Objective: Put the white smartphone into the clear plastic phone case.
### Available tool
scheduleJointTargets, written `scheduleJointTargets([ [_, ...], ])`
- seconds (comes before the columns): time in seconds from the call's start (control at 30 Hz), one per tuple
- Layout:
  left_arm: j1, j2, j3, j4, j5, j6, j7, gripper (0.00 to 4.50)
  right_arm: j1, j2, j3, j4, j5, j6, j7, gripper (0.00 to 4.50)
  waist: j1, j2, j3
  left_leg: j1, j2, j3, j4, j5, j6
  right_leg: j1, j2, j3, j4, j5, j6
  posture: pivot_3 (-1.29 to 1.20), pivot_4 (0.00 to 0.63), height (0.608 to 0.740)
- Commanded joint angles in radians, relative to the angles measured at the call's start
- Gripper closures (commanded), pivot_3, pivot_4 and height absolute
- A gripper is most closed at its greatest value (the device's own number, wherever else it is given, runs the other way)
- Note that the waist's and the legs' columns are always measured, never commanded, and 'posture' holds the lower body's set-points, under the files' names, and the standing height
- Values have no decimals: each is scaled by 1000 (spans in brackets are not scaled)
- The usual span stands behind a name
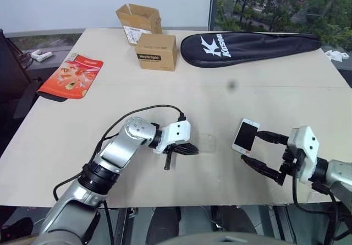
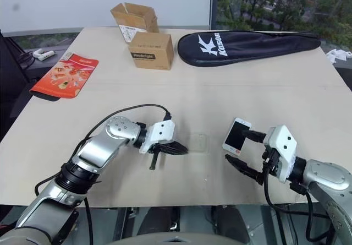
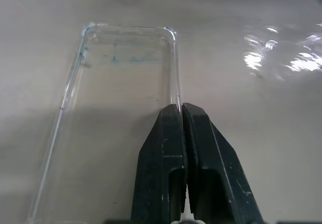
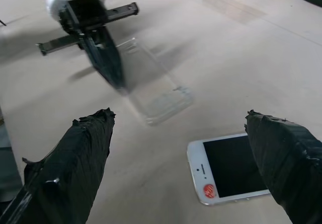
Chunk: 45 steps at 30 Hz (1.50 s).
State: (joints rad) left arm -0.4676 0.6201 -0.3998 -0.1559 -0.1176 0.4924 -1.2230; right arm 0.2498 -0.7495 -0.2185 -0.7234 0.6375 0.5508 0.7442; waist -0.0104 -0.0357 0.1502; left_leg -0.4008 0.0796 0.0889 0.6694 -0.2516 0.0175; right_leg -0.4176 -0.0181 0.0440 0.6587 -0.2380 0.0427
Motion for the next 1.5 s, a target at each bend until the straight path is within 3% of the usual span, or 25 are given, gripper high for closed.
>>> scheduleJointTargets([
  [0.03,0,-16,34,-111,-58,116,41,4434,-2,-15,-41,-32,7,17,-21,0,0,0,0,0,0,0,0,0,0,0,0,0,0,0,0,0,150,732],
  [0.07,4,-19,38,-128,-74,139,47,3895,-4,-23,-39,-33,-3,29,-31,0,0,0,0,0,0,0,0,0,0,0,0,0,0,1,-2,0,150,732],
  [0.13,15,-25,52,-156,-107,173,61,3241,-20,-31,-26,-44,-22,59,-69,0,0,0,0,0,0,0,0,0,0,0,0,0,0,2,-3,0,150,732],
  [0.3,33,14,68,-180,-140,168,51,750,-64,-26,16,-67,-36,125,-144,0,-2,0,0,0,0,-1,-1,0,0,0,0,-1,0,2,-3,0,150,732],
  [0.37,40,33,72,-185,-148,145,42,46,-71,-32,36,-72,-63,147,-170,0,-1,0,0,0,0,-2,-1,0,0,0,0,-1,0,1,-3,0,150,732],
  [0.57,38,73,169,-150,-186,104,51,46,-128,24,117,-75,-98,273,-303,0,-1,0,0,0,0,-2,0,0,0,0,0,-1,0,2,-3,0,150,732],
  [0.67,45,118,230,-104,-182,80,58,46,-216,80,176,-38,-169,360,-434,0,-6,0,1,0,0,-2,-1,0,0,-1,0,0,0,2,-3,0,150,732],
  [0.83,49,158,273,-67,-185,54,71,46,-382,146,276,37,-265,449,-532,0,-3,1,1,-1,0,0,-1,0,0,-3,0,0,0,2,-3,0,150,732],
  [1.0,56,175,299,-81,-207,63,81,46,-488,211,273,104,-318,566,-608,0,3,1,1,-15,0,-1,1,0,0,-15,0,-2,1,2,-3,0,150,732],
  [1.23,67,178,300,-90,-213,65,98,46,-551,230,304,113,-325,607,-569,0,-1,1,1,-16,0,-2,0,0,0,-16,0,-2,1,4,1,0,150,732],
  [1.5,73,170,291,-87,-206,48,109,46,-724,147,462,343,-455,386,-442,0,-4,1,1,-15,0,-1,1,0,0,-16,0,-1,2,4,0,0,150,732],
])
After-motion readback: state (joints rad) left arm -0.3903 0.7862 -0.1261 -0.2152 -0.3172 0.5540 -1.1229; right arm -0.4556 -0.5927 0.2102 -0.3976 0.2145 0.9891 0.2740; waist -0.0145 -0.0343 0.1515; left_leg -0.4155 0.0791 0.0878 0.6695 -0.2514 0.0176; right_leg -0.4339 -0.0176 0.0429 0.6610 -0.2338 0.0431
